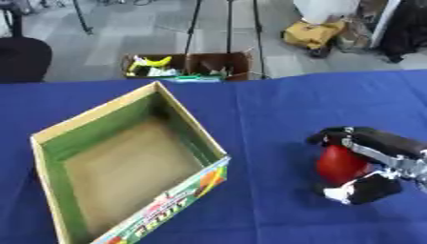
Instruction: Pick up objects on the table and place them in the box.
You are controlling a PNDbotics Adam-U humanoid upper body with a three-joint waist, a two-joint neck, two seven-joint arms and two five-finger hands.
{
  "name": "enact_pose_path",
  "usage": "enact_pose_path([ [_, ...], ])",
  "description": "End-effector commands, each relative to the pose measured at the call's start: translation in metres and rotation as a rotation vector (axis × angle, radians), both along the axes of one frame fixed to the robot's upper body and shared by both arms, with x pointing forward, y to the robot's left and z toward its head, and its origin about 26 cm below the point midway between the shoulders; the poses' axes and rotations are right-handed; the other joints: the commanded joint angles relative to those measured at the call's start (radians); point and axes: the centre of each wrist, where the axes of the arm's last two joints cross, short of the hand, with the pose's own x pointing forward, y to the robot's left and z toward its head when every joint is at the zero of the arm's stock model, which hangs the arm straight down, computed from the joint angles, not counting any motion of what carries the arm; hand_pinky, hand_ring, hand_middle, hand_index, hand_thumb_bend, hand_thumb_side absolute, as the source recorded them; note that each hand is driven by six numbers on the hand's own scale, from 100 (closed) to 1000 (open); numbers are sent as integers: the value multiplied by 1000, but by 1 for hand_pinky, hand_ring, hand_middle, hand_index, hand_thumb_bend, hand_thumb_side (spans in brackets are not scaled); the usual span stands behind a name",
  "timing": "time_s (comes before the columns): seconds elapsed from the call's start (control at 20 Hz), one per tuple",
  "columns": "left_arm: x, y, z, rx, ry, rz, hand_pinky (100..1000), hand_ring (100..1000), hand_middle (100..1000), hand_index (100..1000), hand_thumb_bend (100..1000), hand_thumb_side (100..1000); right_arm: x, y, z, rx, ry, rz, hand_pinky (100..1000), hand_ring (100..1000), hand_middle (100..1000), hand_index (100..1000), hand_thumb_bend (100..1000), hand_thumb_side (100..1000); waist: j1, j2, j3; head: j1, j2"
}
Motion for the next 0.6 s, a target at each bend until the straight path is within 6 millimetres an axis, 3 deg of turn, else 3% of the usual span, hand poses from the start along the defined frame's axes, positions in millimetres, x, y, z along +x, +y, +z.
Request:
enact_pose_path([
  [0.05,-1,4,5,18,-17,7,209,547,595,666,100,857,-1,-6,3,-31,0,-46,803,818,865,999,702,533,2,-19,-2,1,-11],
  [0.6,-1,6,3,21,-11,12,210,547,595,666,100,857,-6,-9,6,-32,-24,-65,804,821,866,963,705,541,8,-29,-18,4,-6],
])
